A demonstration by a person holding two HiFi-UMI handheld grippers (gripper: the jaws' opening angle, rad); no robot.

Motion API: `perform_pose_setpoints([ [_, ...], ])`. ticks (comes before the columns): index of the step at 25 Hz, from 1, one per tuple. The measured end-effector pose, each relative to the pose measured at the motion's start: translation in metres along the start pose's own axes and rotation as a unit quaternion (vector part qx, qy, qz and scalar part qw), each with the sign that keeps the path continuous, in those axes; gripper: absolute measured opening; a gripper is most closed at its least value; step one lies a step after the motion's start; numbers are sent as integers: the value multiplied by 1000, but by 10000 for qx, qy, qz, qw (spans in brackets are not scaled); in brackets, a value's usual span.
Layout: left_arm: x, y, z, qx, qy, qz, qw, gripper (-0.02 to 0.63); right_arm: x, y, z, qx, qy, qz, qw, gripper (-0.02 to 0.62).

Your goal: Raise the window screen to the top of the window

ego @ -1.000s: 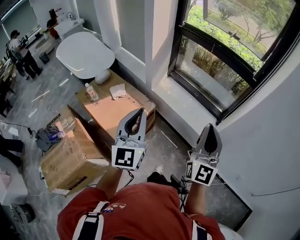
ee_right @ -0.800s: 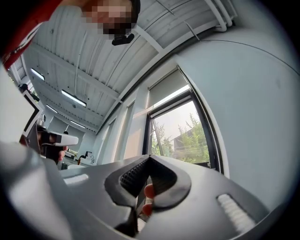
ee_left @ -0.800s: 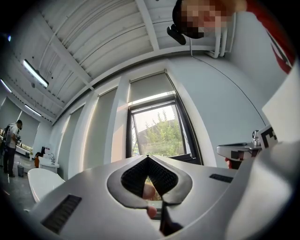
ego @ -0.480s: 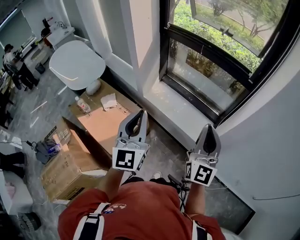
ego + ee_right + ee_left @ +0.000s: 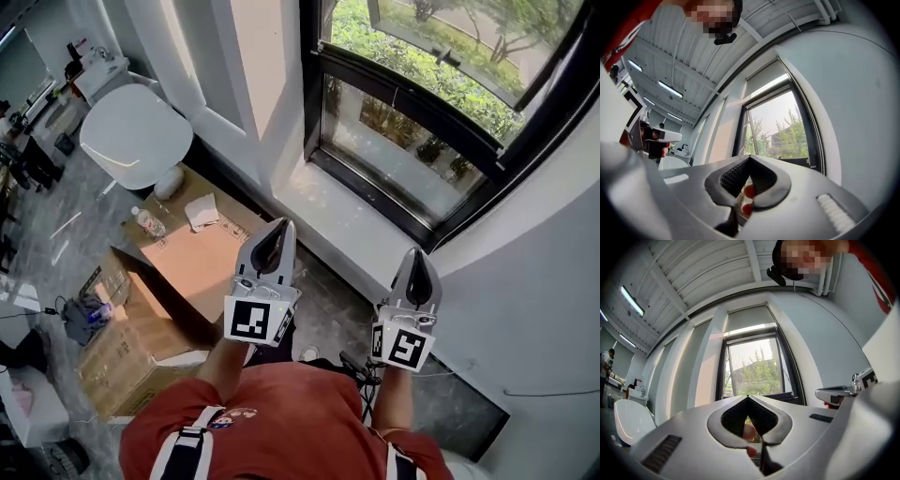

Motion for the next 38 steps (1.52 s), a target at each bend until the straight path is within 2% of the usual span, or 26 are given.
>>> perform_pose_setpoints([
  [3, 8, -23, -10, -57, 291, -143, 9995, 5, 1, -17, -6, 30, 178, -52, 9998, 9],
  [10, 40, -76, -31, 8, 338, -313, 9989, 5, 9, -72, -22, 177, 363, -233, 9989, 9],
  [17, 86, -133, -48, 67, 432, -363, 9984, 5, 31, -144, -36, 300, 549, -129, 9980, 9],
  [23, 119, -177, -59, 251, 429, -493, 9975, 5, 44, -195, -49, 436, 402, -226, 9980, 9],
  [28, 144, -207, -71, 311, 652, -743, 9946, 5, 64, -226, -61, 556, 454, -353, 9968, 9],
  [32, 151, -230, -73, 216, 660, -1006, 9925, 5, 70, -242, -58, 502, 539, -524, 9959, 9],
  [38, 148, -257, -78, 220, 641, -1276, 9895, 5, 56, -248, -61, 596, 556, -887, 9927, 9],
])
Point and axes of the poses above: the fingertips, and each gripper's own axes: y backward along the fingers, x to its left, z out of its top, the point moved 9 cm from there along y, backward along the fingers
